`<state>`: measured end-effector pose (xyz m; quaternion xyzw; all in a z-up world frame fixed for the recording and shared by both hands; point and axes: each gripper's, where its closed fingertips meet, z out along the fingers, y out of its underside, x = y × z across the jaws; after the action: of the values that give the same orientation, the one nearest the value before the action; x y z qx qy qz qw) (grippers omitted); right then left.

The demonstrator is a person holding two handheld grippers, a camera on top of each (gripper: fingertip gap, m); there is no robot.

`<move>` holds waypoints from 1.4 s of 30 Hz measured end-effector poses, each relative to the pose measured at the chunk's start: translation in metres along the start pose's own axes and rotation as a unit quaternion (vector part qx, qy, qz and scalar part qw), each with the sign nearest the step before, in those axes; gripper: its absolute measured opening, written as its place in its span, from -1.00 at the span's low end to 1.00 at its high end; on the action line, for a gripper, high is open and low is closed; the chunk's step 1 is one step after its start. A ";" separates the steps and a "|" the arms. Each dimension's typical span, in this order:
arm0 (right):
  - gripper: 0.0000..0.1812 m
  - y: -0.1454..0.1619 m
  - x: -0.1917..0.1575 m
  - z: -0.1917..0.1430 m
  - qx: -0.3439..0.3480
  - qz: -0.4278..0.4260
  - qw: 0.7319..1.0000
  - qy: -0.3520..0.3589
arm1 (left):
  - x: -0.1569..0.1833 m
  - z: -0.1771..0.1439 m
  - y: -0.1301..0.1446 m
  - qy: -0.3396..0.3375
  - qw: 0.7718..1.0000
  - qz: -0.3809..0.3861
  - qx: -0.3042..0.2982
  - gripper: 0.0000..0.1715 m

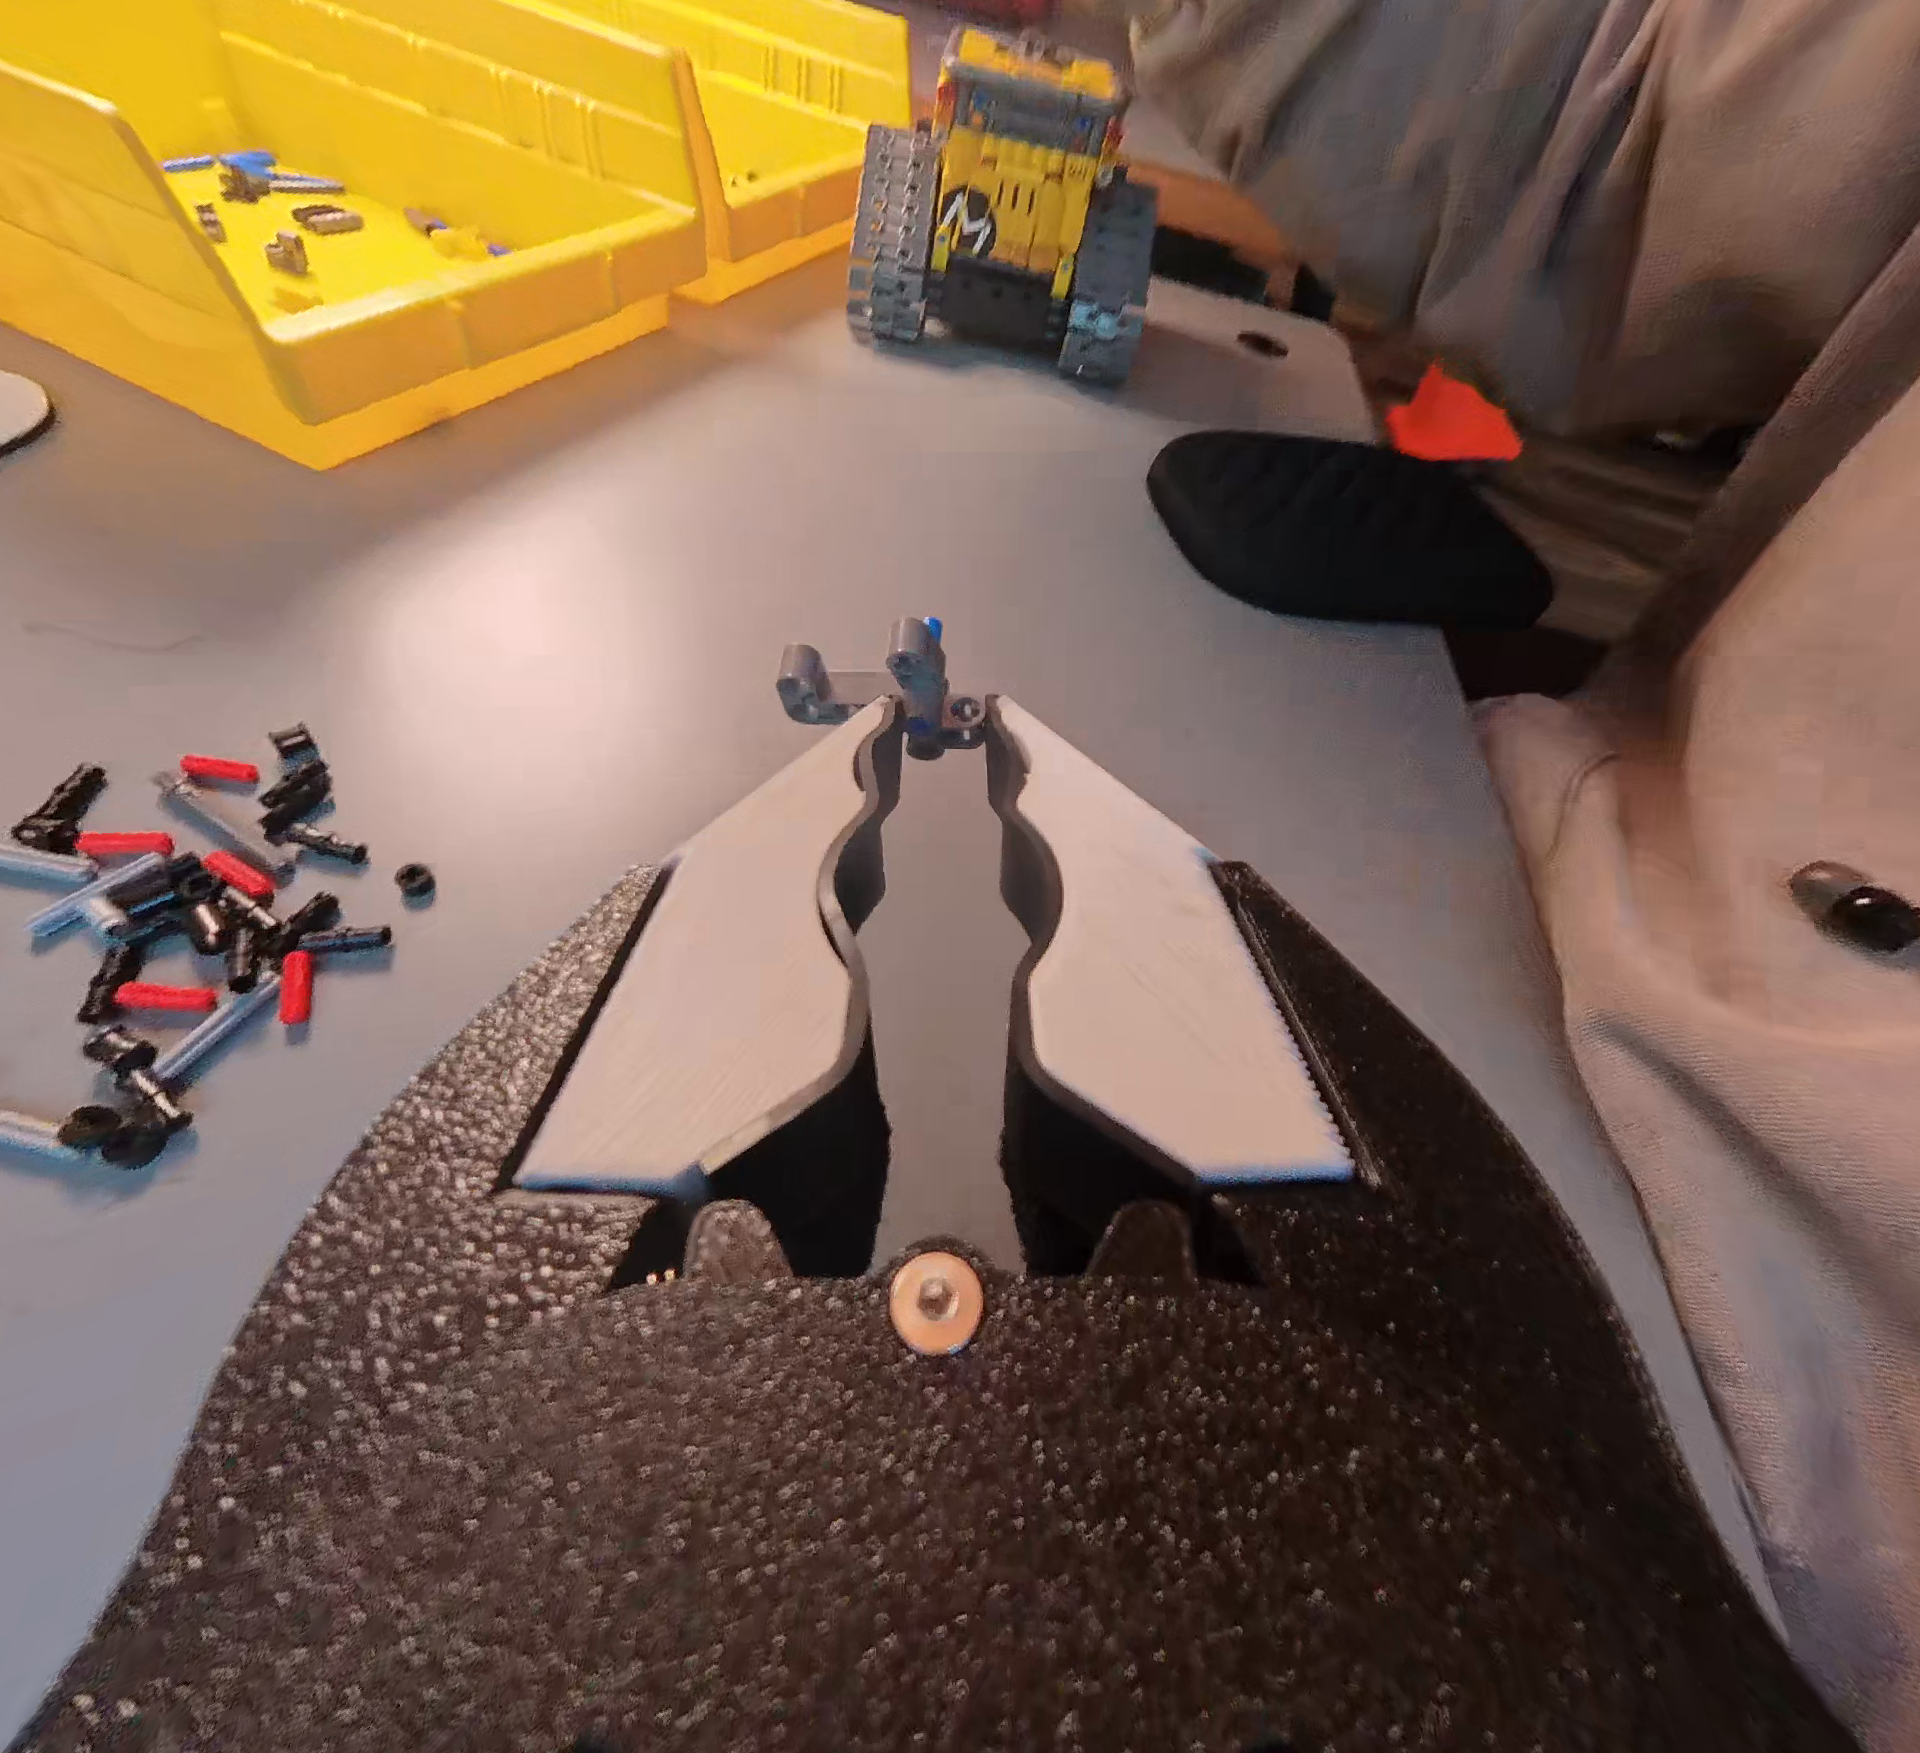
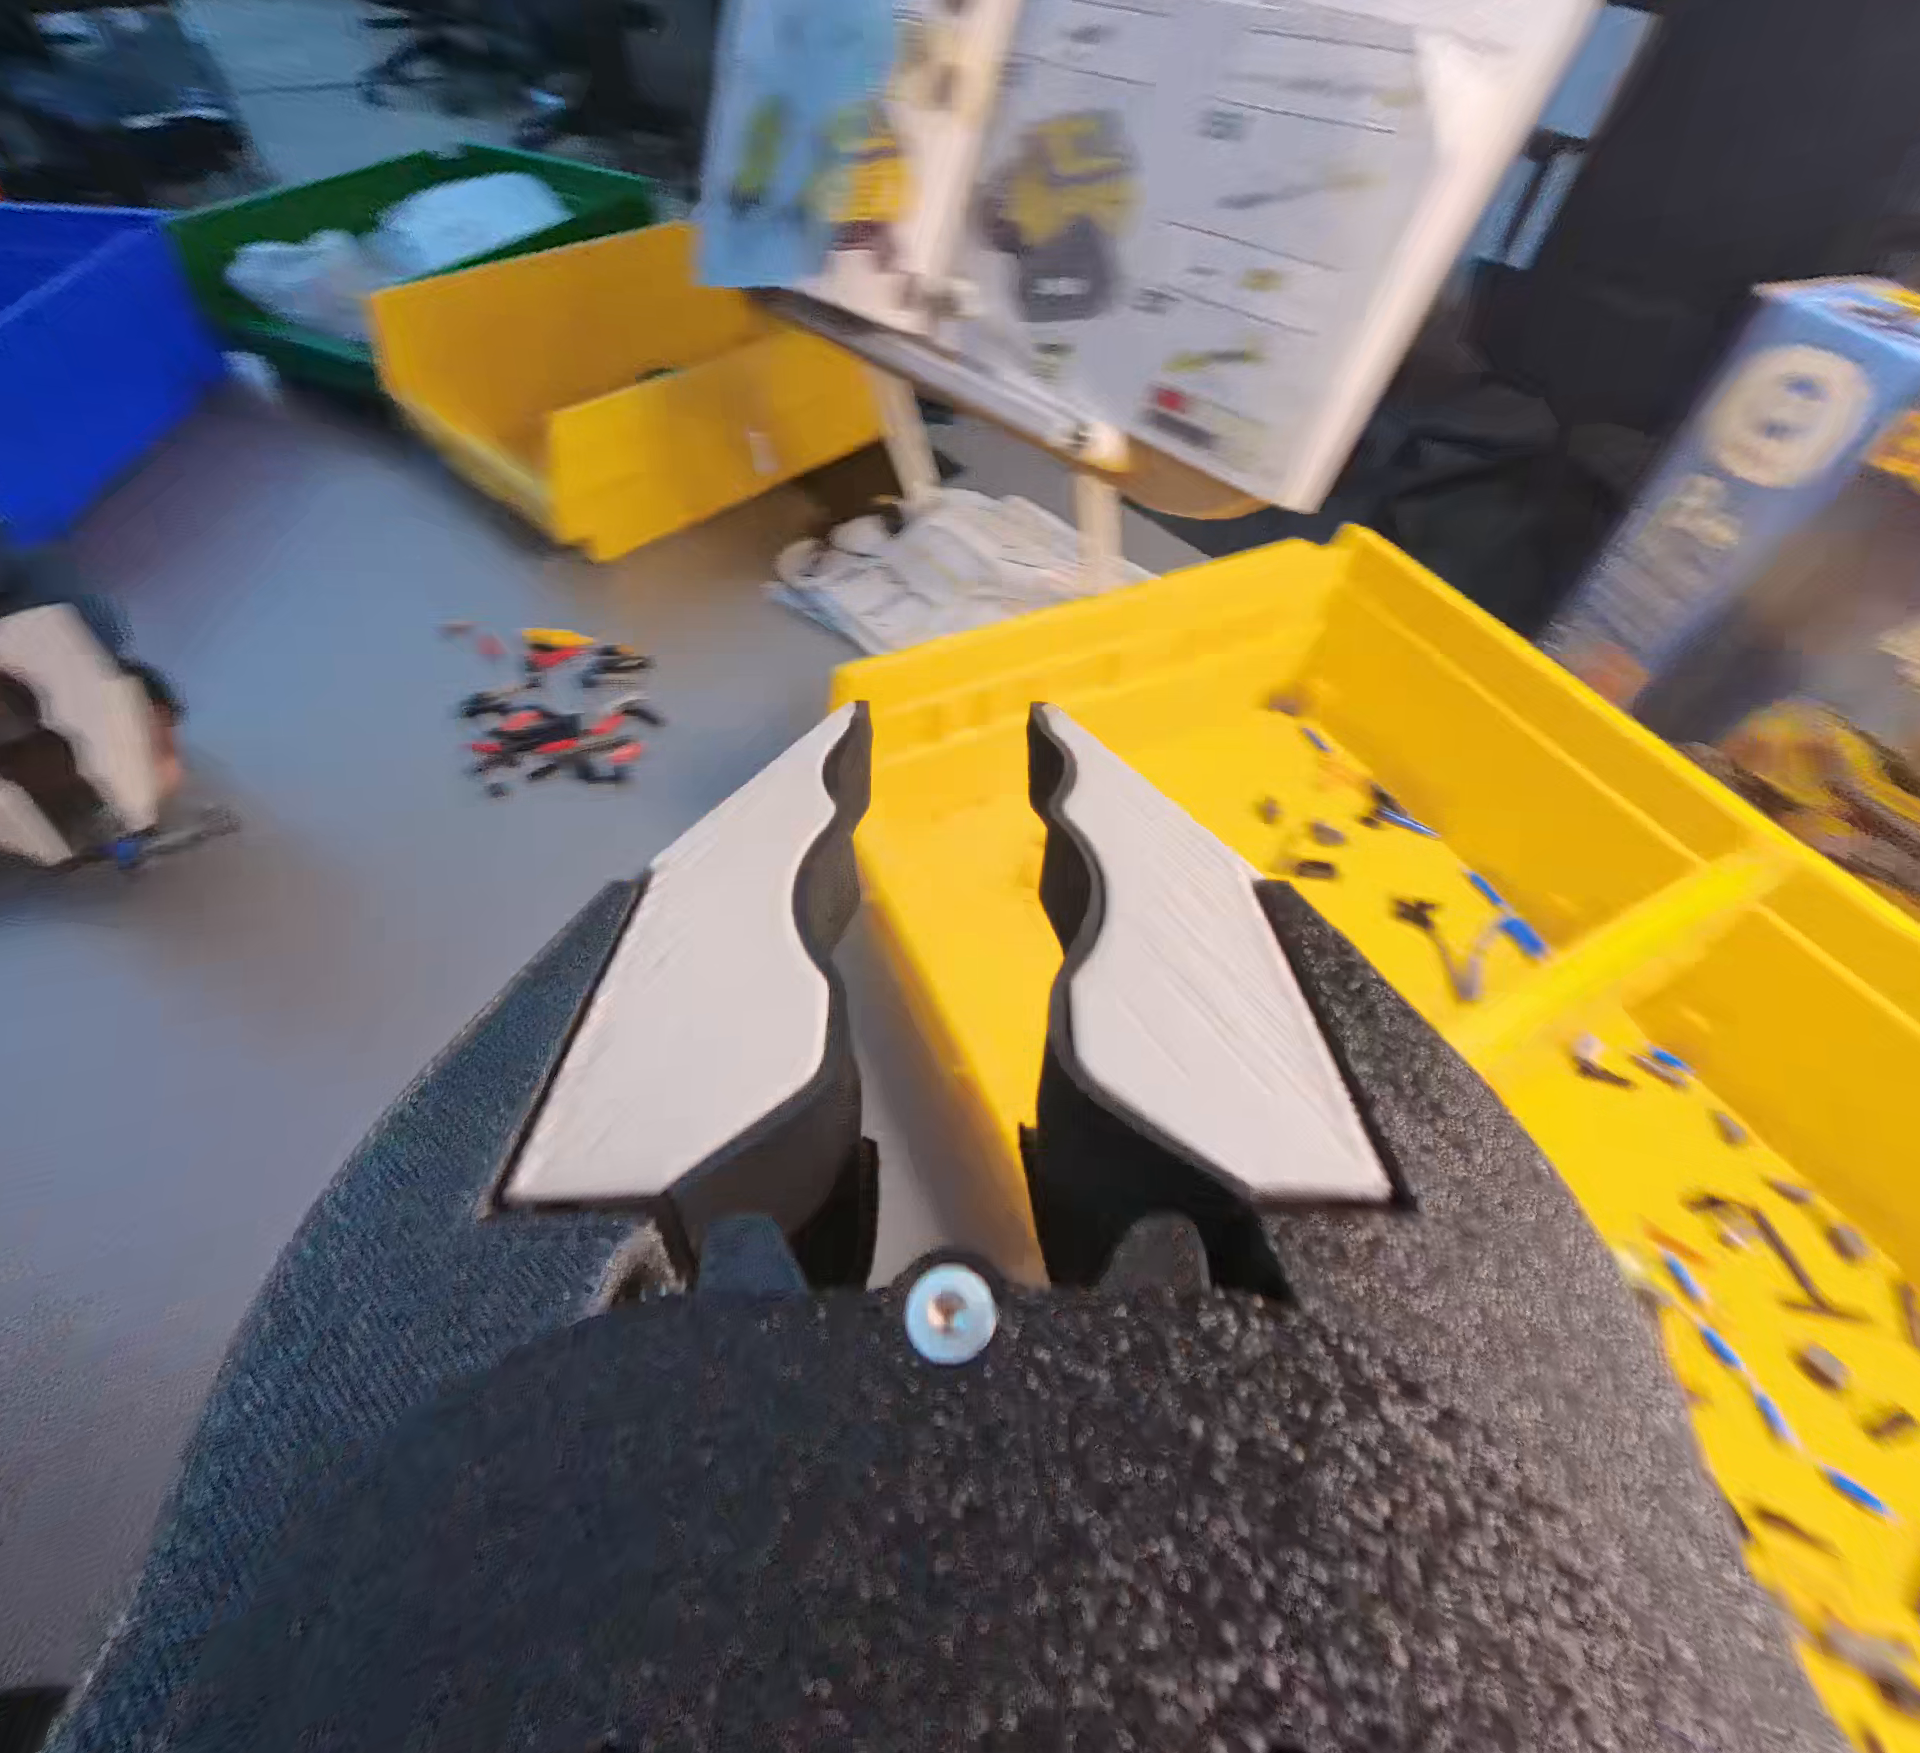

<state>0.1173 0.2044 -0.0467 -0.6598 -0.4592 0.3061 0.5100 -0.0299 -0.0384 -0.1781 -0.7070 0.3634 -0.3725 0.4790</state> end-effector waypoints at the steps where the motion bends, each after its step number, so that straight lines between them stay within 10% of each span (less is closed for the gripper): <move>1: -0.69 0.000 -0.044 0.007 0.010 -0.022 0.998 -0.053 | 0.003 -0.002 -0.006 0.011 1.000 -0.001 0.017 -0.82; 5: -0.70 0.027 -0.213 0.024 0.036 -0.086 0.966 -0.240 | 0.012 -0.009 -0.017 0.030 0.998 0.012 0.051 -0.83; 9: -0.80 0.054 -0.290 0.043 0.051 -0.125 0.948 -0.290 | 0.023 -0.009 -0.020 0.054 0.996 0.026 0.061 -0.83; 24: -0.95 0.063 -0.302 0.049 0.061 -0.023 0.926 -0.371 | 0.029 -0.012 -0.027 0.064 0.996 0.036 0.058 -0.83; 30: -0.95 0.063 -0.257 0.038 0.081 0.023 0.939 -0.334 | 0.006 -0.052 -0.048 0.089 0.983 -0.047 0.154 -0.83; 42: -0.93 0.114 -0.280 0.065 -0.029 -0.104 0.948 -0.298 | 0.015 -0.028 -0.040 0.131 0.981 -0.084 0.120 -0.83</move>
<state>-0.0151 -0.0338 -0.1925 -0.5013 -0.6654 0.4204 0.3593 -0.0410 -0.0517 -0.1305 -0.6178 0.3148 -0.5413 0.4756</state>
